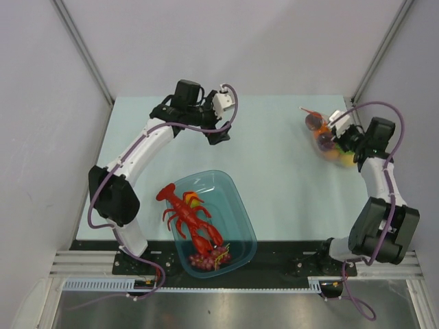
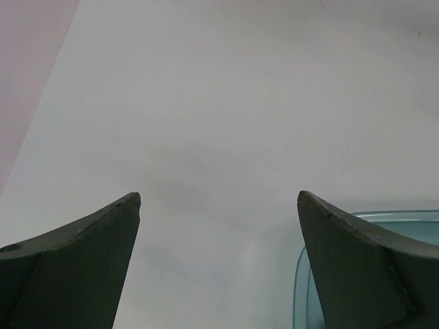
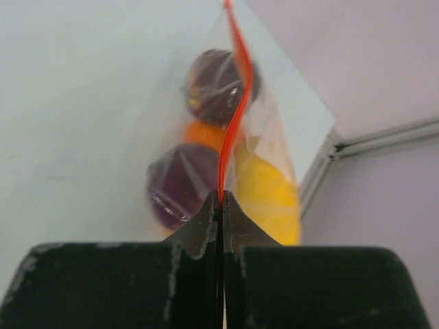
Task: Place the food in the zip-top bag and seal the zipper
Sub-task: Place the zipper food storage bag at the center of the board, then reset both arms
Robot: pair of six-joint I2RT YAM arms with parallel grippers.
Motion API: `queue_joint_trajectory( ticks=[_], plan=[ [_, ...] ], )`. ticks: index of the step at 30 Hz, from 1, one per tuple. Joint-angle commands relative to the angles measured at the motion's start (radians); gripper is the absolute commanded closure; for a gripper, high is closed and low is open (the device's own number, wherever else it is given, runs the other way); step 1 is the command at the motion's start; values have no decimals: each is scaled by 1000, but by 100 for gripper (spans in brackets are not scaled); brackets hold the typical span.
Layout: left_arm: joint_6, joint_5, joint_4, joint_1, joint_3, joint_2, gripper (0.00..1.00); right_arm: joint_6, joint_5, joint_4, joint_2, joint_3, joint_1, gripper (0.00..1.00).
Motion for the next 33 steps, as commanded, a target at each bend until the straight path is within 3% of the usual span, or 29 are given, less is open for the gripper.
queue_joint_trajectory(
  ticks=[1,5,12,18,20,22,25,29,33],
  plan=[
    [-66,-7,5,19,-19,-65,0,-150,-28,-117,-156,-149,84,100],
    [-115,-41,-18,19,-16,-58,0,-273,8,-271,-235,-253,138,100],
    [-132,-43,-64,19,-5,-48,0,-331,45,-426,-344,-367,183,99],
    [-201,-107,-63,19,6,-45,0,-426,29,-613,-428,-402,120,82],
    [-235,-131,-104,19,56,-20,0,-416,19,-639,-453,-398,89,62],
    [-235,-153,-149,19,105,3,0,-368,-2,-683,-490,-361,69,34],
    [-267,-153,-236,33,222,49,0,-234,-63,-749,-526,-266,55,16],
    [-356,-122,-279,76,325,70,0,53,-154,-715,-551,-130,65,4],
    [-411,-159,-244,139,310,35,0,372,-93,-565,-507,-16,124,0]
  ],
)
